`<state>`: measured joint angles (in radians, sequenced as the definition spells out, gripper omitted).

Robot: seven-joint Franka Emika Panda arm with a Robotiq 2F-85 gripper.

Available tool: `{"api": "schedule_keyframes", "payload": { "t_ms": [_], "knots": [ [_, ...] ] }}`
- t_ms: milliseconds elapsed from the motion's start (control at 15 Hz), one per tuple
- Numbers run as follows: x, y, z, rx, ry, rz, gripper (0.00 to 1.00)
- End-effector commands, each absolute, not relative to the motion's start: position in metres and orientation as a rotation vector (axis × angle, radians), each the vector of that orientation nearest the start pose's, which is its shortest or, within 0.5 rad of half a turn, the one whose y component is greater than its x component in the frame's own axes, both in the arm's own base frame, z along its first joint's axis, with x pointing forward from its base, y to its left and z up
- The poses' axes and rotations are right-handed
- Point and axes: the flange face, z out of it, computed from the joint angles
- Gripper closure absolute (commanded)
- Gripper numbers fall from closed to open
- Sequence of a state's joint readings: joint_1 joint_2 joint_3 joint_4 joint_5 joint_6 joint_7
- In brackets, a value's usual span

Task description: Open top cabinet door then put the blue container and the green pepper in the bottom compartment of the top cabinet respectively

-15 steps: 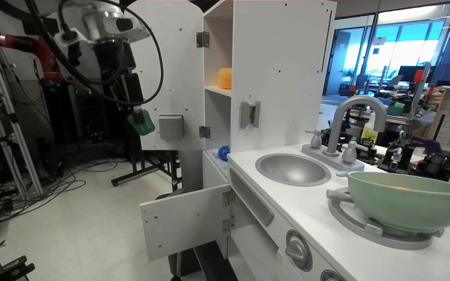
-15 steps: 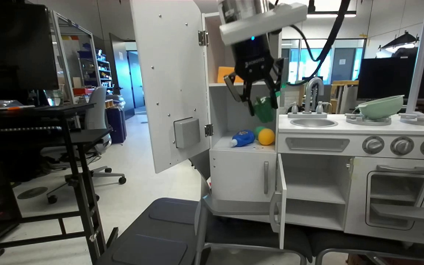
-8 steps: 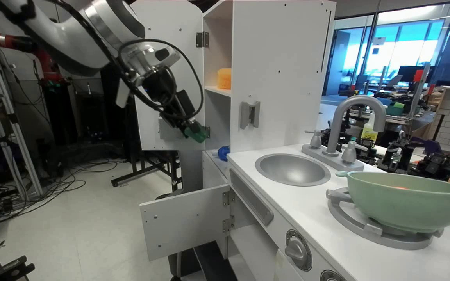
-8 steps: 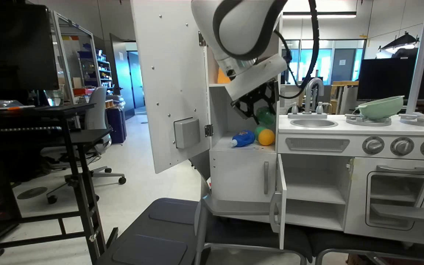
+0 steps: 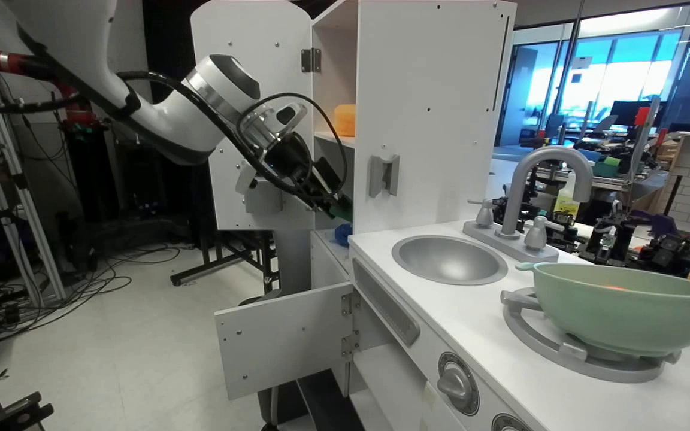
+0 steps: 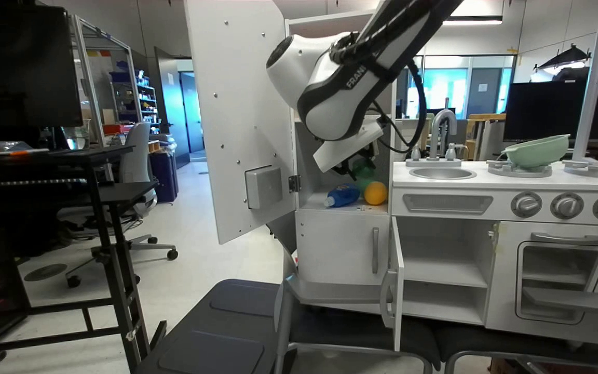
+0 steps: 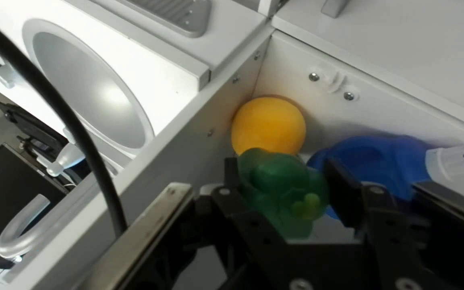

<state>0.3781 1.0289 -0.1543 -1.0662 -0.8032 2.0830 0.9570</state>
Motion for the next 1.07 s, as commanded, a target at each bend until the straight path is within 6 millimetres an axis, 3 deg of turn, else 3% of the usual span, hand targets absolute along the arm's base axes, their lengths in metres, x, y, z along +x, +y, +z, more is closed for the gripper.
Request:
{"api": "schedule_keyframes", "payload": {
  "t_ms": [0,200,733,1000],
  "knots": [
    [0.782,0.196,0.212,2.326,-0.265,0.698,0.71],
    [0.792,0.195,0.204,2.3,-0.267,0.741,0.71],
    [0.806,0.154,0.157,2.207,-0.287,0.808,0.71],
    [0.809,0.139,0.149,2.158,-0.308,0.839,0.71]
  ]
}}
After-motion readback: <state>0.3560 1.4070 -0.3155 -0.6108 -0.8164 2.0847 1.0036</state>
